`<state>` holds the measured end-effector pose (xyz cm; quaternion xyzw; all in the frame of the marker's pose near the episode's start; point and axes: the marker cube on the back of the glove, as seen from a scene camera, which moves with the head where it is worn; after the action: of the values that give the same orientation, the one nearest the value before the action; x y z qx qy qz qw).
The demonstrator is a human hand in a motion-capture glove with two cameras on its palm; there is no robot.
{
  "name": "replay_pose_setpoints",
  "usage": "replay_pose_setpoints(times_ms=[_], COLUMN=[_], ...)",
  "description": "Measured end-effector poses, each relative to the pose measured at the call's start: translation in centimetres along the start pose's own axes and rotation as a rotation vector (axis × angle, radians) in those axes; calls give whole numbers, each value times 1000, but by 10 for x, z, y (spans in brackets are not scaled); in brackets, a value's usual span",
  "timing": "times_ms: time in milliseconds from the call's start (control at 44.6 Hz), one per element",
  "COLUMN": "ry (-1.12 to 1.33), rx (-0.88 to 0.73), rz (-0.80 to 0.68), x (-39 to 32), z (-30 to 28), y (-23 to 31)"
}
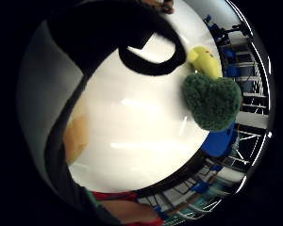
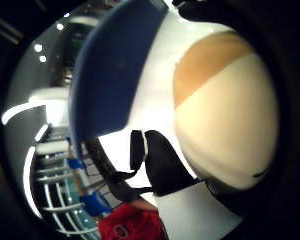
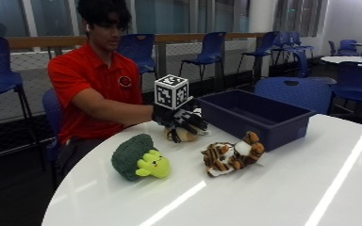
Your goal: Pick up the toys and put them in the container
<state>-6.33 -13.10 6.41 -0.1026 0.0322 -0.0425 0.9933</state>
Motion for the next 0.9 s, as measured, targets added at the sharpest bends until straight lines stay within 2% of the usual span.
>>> replay_pose_setpoints(times_ms=[448, 739, 896], ry=[83, 101, 12], rx=[-40, 88, 136], rz=[20, -93, -93], x=[-9, -16, -16], z=[14, 0, -41], y=[-4, -15, -21])
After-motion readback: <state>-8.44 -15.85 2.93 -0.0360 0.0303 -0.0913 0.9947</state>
